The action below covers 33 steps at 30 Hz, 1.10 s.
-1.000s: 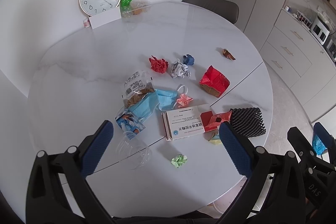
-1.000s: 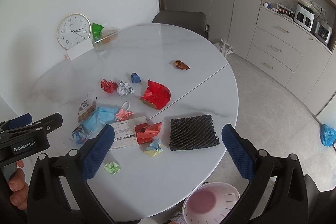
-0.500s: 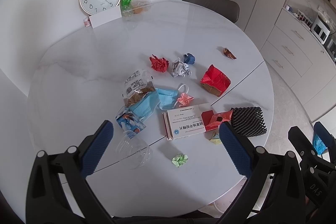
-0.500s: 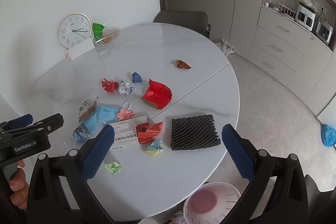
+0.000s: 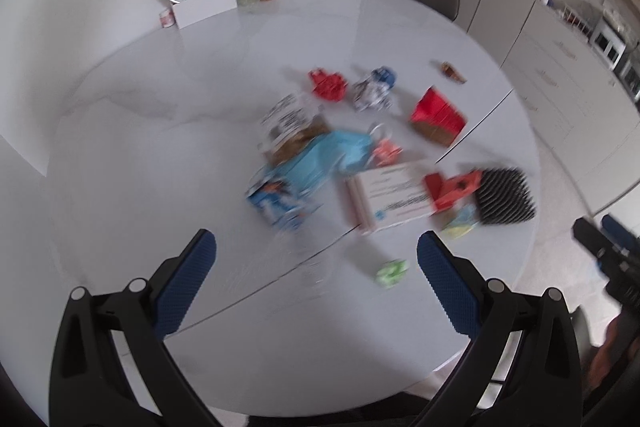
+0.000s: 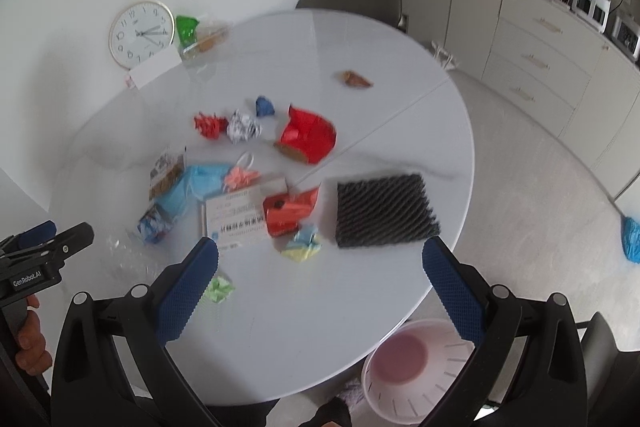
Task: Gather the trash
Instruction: 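Grasp the green crumpled paper with the right tool while the left tool grasps the clear plastic container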
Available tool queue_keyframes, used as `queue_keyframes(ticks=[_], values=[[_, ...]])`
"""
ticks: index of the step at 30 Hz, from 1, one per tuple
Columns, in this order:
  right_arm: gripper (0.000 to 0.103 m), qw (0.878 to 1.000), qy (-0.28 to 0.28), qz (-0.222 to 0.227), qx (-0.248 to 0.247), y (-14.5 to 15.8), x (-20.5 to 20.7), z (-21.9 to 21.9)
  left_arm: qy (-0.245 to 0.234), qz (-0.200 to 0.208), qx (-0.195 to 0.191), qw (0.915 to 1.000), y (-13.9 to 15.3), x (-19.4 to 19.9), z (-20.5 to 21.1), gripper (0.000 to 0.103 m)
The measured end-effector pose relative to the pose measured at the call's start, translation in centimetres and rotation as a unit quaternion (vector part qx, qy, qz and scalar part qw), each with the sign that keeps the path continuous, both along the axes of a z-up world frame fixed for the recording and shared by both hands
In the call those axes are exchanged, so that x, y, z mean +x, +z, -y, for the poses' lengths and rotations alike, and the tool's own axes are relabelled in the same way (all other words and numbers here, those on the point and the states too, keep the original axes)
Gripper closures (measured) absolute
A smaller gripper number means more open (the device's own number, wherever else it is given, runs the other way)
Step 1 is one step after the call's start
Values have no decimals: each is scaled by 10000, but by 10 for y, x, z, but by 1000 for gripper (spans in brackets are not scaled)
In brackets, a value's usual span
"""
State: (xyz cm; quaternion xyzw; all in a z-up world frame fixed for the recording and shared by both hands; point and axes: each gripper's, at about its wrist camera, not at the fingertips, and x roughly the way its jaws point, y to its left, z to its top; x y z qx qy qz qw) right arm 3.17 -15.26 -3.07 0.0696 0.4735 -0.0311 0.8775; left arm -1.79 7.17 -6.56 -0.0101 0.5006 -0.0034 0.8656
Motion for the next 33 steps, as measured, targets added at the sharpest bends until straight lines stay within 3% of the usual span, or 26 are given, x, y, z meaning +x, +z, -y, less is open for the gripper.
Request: queue_keyframes(ticks=[4,11,15,21,24,26,33], values=[[2,9997,117,-224,-15,-19,-1,-7,-407,-136,239,9988,-27,-5,-9,6],[2,9980,286,-543,-175,-48,4,-23,-687,-385,366,9962,-74,5,-15,6],[2,9970,274,-702,-190,-59,6,-32,-1039,-227,613,9924,-91,13,-6,6],[2,9956,293,-876,-139,-74,10,-45,-1612,-1,626,9849,-102,24,7,7],[2,9949,275,-968,-42,-85,14,-52,-1879,170,611,9801,-101,28,11,20],[2,9941,282,-1043,82,-94,18,-57,-1987,129,556,9784,-104,32,11,37],[14,9899,473,-1265,436,-128,34,-88,-2111,129,309,9769,-106,40,-1,42]])
